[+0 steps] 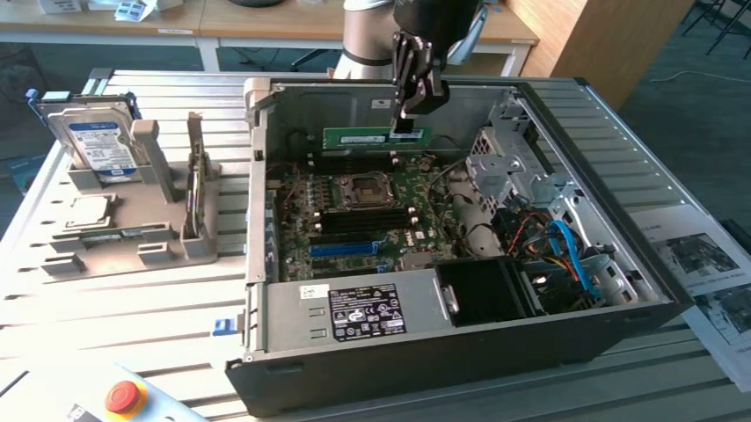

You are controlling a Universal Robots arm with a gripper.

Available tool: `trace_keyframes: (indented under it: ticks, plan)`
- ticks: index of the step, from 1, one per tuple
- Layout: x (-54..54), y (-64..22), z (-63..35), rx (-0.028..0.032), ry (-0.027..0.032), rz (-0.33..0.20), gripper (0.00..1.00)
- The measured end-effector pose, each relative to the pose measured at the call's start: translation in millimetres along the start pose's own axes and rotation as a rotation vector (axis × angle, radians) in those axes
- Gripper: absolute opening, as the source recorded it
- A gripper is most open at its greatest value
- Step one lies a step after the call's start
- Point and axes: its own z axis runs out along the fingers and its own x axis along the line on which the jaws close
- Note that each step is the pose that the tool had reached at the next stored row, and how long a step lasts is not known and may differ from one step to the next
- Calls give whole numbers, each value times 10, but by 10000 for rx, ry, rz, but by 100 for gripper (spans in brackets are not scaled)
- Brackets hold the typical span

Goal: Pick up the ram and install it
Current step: 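Pick up the ram and move it above insertion slot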

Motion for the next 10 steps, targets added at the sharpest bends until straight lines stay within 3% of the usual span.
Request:
trace_keyframes:
  ticks: [10]
  plan:
    - [-103, -2, 1, 0, 0, 0, 12]
